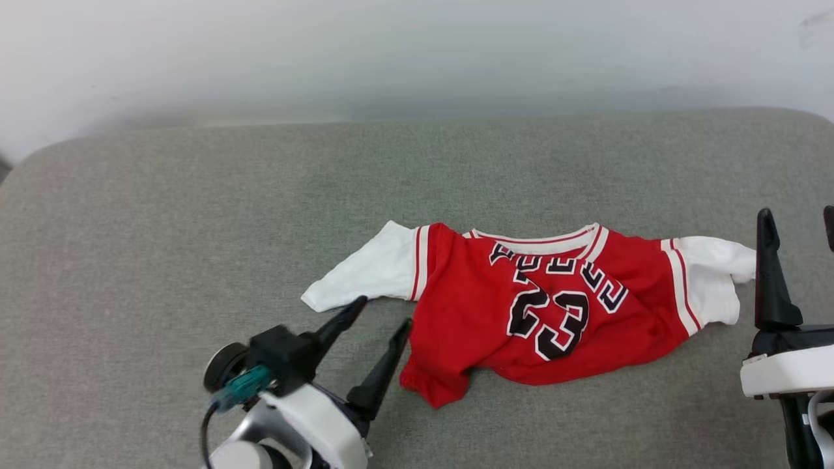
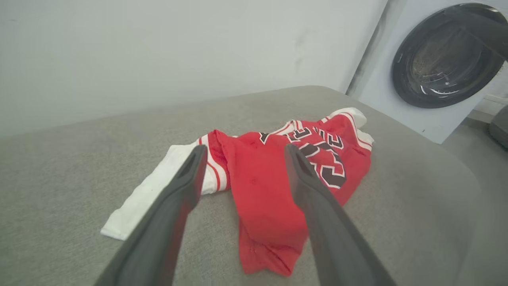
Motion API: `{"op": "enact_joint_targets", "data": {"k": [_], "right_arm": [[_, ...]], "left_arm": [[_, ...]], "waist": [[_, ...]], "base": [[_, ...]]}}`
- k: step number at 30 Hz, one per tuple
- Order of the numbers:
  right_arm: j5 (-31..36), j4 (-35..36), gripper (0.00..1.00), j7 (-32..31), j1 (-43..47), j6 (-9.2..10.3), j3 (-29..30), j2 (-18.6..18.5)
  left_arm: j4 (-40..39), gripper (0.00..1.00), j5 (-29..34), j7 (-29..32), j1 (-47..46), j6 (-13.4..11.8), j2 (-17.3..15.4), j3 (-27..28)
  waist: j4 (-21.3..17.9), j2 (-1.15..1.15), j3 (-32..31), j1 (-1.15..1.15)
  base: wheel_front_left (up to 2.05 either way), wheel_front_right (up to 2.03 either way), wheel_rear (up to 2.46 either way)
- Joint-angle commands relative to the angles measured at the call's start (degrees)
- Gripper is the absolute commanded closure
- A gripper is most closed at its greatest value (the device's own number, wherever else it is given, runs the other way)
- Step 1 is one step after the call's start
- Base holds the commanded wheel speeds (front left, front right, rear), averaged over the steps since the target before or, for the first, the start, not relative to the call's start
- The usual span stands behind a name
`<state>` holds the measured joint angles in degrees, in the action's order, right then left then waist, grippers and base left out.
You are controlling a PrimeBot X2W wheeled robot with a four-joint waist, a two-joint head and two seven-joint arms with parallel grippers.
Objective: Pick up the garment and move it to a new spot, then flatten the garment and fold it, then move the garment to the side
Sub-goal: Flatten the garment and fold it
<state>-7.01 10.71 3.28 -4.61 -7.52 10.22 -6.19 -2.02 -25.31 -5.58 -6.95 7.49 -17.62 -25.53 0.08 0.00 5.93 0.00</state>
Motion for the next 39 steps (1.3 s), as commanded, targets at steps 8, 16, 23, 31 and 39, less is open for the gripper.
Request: {"op": "enact_joint_targets", "data": {"k": [8,16,23,31,39], "right_arm": [[1.1,-0.6,0.0,1.6,0.8,0.05,-0.6,1.6],[0.9,-2.1,0.0,3.1,-1.3,0.05,-1.3,2.0],[0.9,-3.5,0.0,4.3,-2.4,0.05,-1.5,2.4],[1.2,-5.6,0.0,4.2,-1.7,0.05,-1.2,2.4],[1.2,-7.2,0.0,3.2,-0.3,0.05,-0.8,2.1]], "left_arm": [[2.2,0.0,-5.6,24.2,-9.2,-0.8,0.0,-5.8],[8.3,0.0,-4.4,36.6,-16.3,-0.7,0.8,-11.1],[15.5,0.27,-2.2,40.0,-18.7,-0.6,0.7,-15.1],[14.0,1.0,-9.1,43.6,-15.2,-0.1,-0.3,-18.4],[4.6,1.0,-14.5,48.6,-11.5,0.0,-3.5,-26.2]], "waist": [[-2.9,0.0,3.9,0.0],[-4.8,0.0,7.7,0.0],[-5.6,0.0,9.7,0.0],[-4.1,0.0,7.1,0.0],[-1.8,0.0,2.1,0.0]], "base": [[0.0,0.0,0.0],[0.0,0.0,0.0],[0.0,0.0,0.0],[0.0,0.0,0.0],[0.0,0.0,0.0]]}}
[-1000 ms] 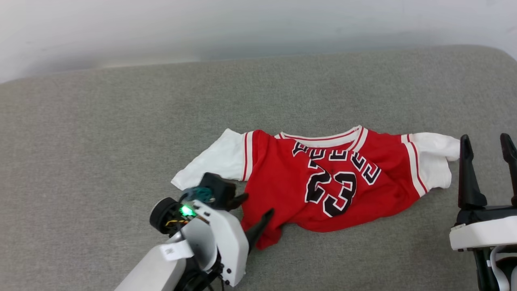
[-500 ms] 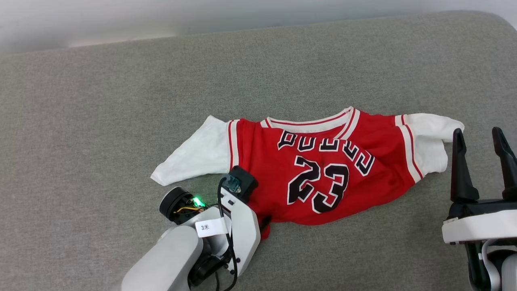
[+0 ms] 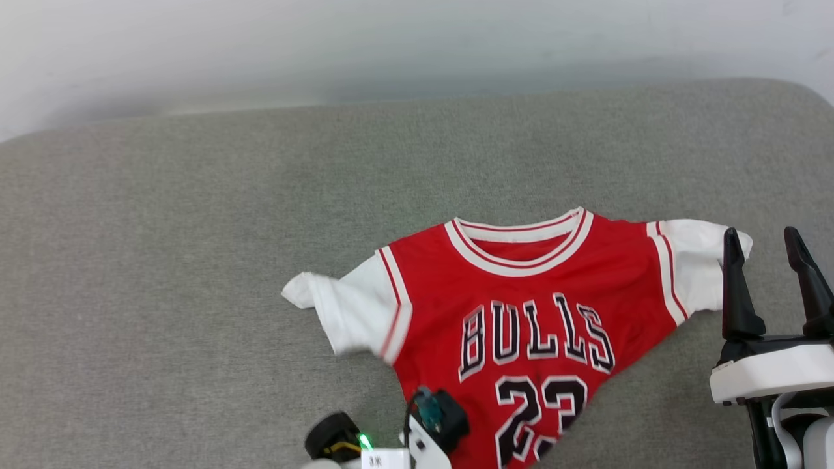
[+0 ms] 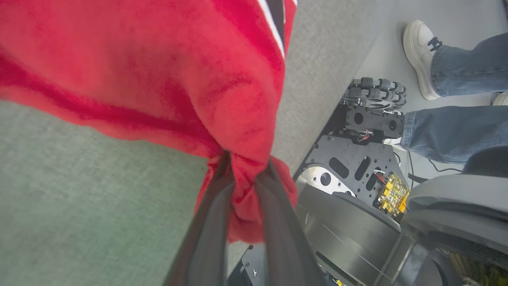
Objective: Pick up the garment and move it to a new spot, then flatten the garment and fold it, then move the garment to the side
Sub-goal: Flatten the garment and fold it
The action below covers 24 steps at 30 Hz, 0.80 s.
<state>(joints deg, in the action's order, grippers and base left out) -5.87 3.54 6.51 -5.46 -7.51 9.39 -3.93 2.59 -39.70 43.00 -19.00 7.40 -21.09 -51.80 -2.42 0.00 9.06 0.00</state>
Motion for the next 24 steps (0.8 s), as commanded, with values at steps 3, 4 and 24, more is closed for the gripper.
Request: {"op": "enact_joint_targets", "data": {"k": [3,4,24], "right_arm": [[0.0,-0.4,0.0,-0.4,1.0,0.04,-0.2,-0.1],[0.0,-0.4,0.0,-0.4,1.1,0.04,-0.3,0.0],[-0.4,-1.8,0.0,-1.4,2.4,0.04,0.4,0.2]], "left_arm": [[-2.0,1.0,-2.1,1.7,2.5,0.1,0.0,-2.3],[-2.1,1.0,-2.3,2.2,2.9,0.1,-0.1,-2.9],[-4.9,0.0,-0.9,-16.5,3.2,-5.1,-0.2,6.8]], "waist": [[0.9,0.0,-2.1,0.0],[1.0,0.0,-2.3,0.0],[2.8,0.0,-5.9,0.0]], "base": [[0.0,0.0,0.0],[0.0,0.0,0.0],[0.0,0.0,0.0]]}}
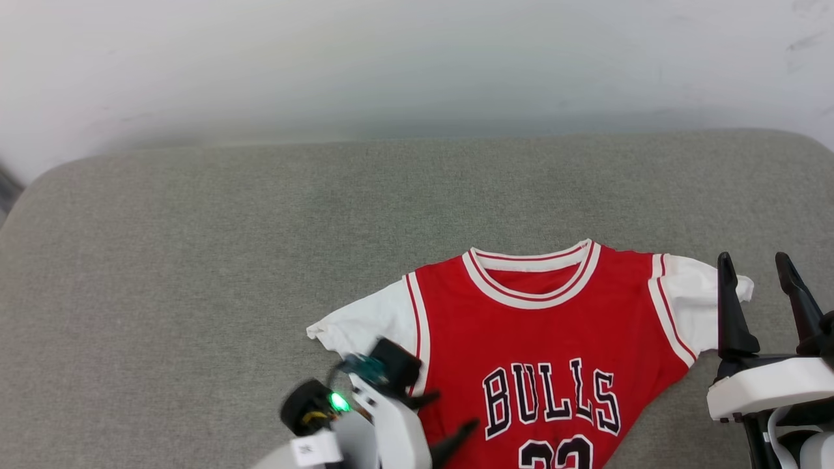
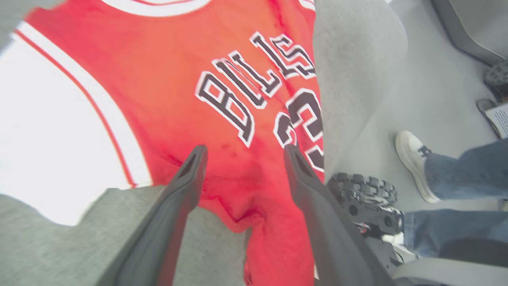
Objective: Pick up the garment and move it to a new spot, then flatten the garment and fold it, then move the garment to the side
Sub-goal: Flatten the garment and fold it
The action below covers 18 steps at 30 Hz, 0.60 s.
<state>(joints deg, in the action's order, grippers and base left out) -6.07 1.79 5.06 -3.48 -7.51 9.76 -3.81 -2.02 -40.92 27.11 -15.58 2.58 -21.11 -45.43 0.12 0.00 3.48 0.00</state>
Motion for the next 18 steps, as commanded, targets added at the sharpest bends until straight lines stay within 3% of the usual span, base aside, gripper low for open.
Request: {"op": "enact_joint_targets", "data": {"k": [1,4,5,14,18], "right_arm": [[-0.3,0.0,0.0,0.1,0.6,0.04,0.0,0.1],[-0.4,0.1,0.0,0.0,1.0,0.04,-0.5,-0.1],[-0.4,0.1,0.0,0.0,1.0,0.04,-0.5,-0.1],[-0.9,1.1,0.0,0.3,1.4,0.04,-1.1,-0.6],[-1.2,1.7,0.0,0.0,1.0,0.04,-1.6,-0.7]], "left_arm": [[-0.9,0.0,0.6,-2.4,-0.1,-1.0,-0.6,1.9],[-2.7,0.0,1.5,-9.4,0.0,-3.1,-1.7,7.1],[-2.7,0.0,1.5,-9.4,0.0,-3.1,-1.7,7.1],[-2.2,0.0,4.0,-30.4,4.6,-6.5,-5.0,19.1],[-1.0,0.0,2.3,-32.4,8.0,-6.9,-6.5,21.4]], "waist": [[0.4,0.0,-0.5,0.0],[0.8,0.0,-1.1,0.0],[0.8,0.0,-1.1,0.0],[1.6,0.0,-1.8,0.0],[1.1,0.0,-1.0,0.0]], "base": [[0.0,0.0,0.0],[0.0,0.0,0.0],[0.0,0.0,0.0],[0.0,0.0,0.0],[0.0,0.0,0.0]]}}
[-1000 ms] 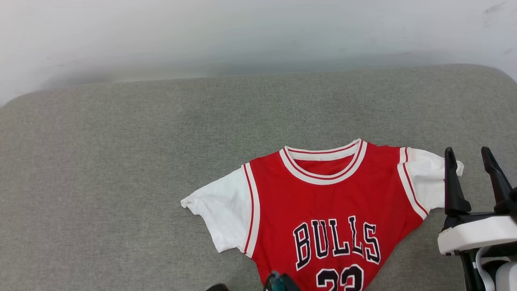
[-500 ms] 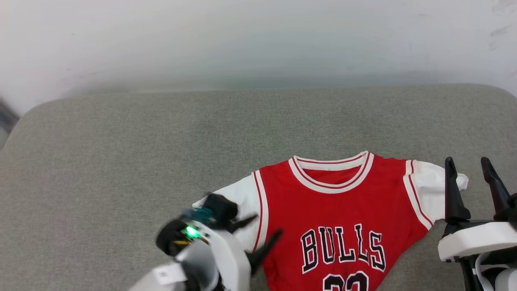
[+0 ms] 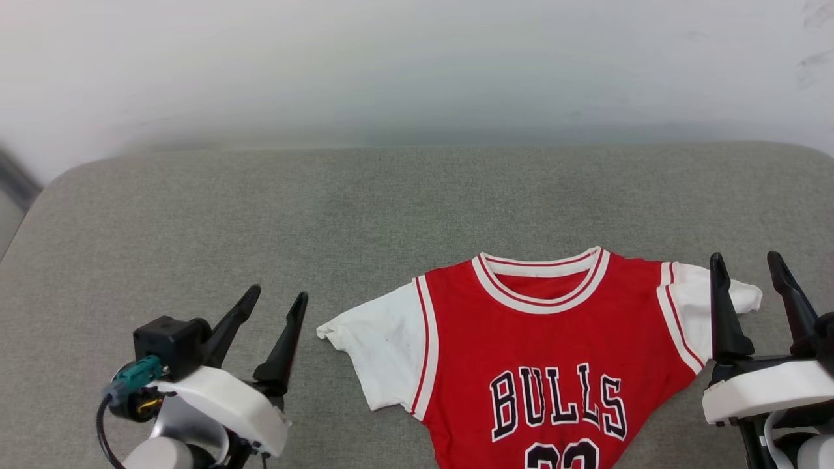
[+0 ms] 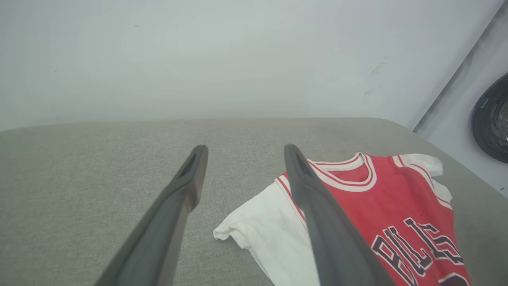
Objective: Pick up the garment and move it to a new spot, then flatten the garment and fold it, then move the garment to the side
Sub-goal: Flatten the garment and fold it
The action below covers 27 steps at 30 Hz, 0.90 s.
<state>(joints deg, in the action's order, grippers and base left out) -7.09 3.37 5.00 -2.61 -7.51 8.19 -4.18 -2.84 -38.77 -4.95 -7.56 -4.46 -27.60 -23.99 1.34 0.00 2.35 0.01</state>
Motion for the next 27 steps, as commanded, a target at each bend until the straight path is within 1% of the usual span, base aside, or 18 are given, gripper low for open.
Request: {"op": "enact_joint_targets", "data": {"k": [1,3,4,5,7,11,12,13,15,18,19,23,27], "right_arm": [[-0.2,0.2,0.0,0.0,0.1,0.04,0.0,-0.4],[-0.3,0.5,0.0,0.0,0.0,0.04,-0.1,-0.4],[-0.3,0.6,0.0,0.0,-0.1,0.04,-0.2,-0.3],[-0.3,0.6,0.0,0.1,-0.3,0.04,-0.3,-0.3],[-0.3,0.6,0.0,0.4,-0.8,0.04,-0.5,-0.1],[-0.1,0.0,0.0,1.0,-1.3,0.04,-0.9,0.3],[-0.1,-0.2,0.0,1.2,-1.6,0.04,-1.0,0.4],[-0.1,-0.8,0.0,2.0,-2.3,0.04,-1.0,0.5],[-0.1,-1.2,0.0,2.3,-2.6,0.04,-1.2,0.7],[0.0,-1.9,0.0,2.8,-3.6,0.04,-1.9,0.8],[-0.1,-2.7,0.0,3.2,-4.0,0.04,-2.1,1.0],[0.0,-3.3,0.0,3.7,-4.8,0.04,-2.1,1.2],[-0.2,-3.8,0.0,4.2,-5.1,0.04,-2.1,1.3]], "left_arm": [[0.2,0.0,-0.6,0.4,0.3,0.3,-0.3,0.2],[1.5,0.0,-3.7,3.8,0.8,0.3,-0.5,0.9],[2.0,0.0,-3.5,5.7,0.2,1.1,-2.1,0.3],[2.6,0.0,-4.7,7.6,-0.5,1.3,-2.7,0.4],[3.3,0.0,-7.4,12.1,-1.9,2.7,-3.5,0.1],[4.7,0.0,-11.7,23.9,-6.2,4.6,-6.6,-1.1],[4.9,0.0,-13.1,26.8,-7.7,4.6,-7.0,-1.2],[5.8,0.0,-17.1,35.0,-12.2,4.3,-7.5,-1.2],[7.3,0.0,-19.8,40.3,-14.7,4.0,-7.3,-1.7],[9.1,0.0,-19.9,46.0,-18.3,3.7,-8.1,-3.7],[10.7,0.0,-21.1,49.8,-20.1,3.9,-6.9,-5.1],[12.3,0.0,-18.9,51.4,-22.3,4.1,-7.2,-7.0],[14.7,0.0,-16.2,50.7,-23.6,4.2,-7.3,-8.4]], "waist": [[-0.2,0.0,0.4,-0.01],[-0.4,0.0,1.2,-0.01],[-0.7,0.0,1.7,-0.01],[-0.9,0.0,2.3,-0.01],[-1.2,0.0,3.5,-0.01],[-1.9,0.0,5.6,-0.01],[-2.1,0.0,6.1,-0.01],[-2.7,0.0,7.4,-0.01],[-3.0,0.0,8.1,-0.01],[-4.0,0.0,9.1,-0.01],[-4.8,0.0,9.9,-0.01],[-5.7,0.0,11.0,-0.01],[-6.5,0.0,12.1,-0.01]], "base": [[0.0,0.0,0.0],[0.0,0.0,0.0],[0.0,0.0,0.0],[0.0,0.0,0.0],[0.0,0.0,0.0],[0.0,0.0,0.0],[0.0,0.0,0.0],[0.0,0.0,0.0],[0.0,0.0,0.0],[0.0,0.0,0.0],[0.0,0.0,0.0],[0.0,0.0,0.0],[0.0,0.0,0.0]]}}
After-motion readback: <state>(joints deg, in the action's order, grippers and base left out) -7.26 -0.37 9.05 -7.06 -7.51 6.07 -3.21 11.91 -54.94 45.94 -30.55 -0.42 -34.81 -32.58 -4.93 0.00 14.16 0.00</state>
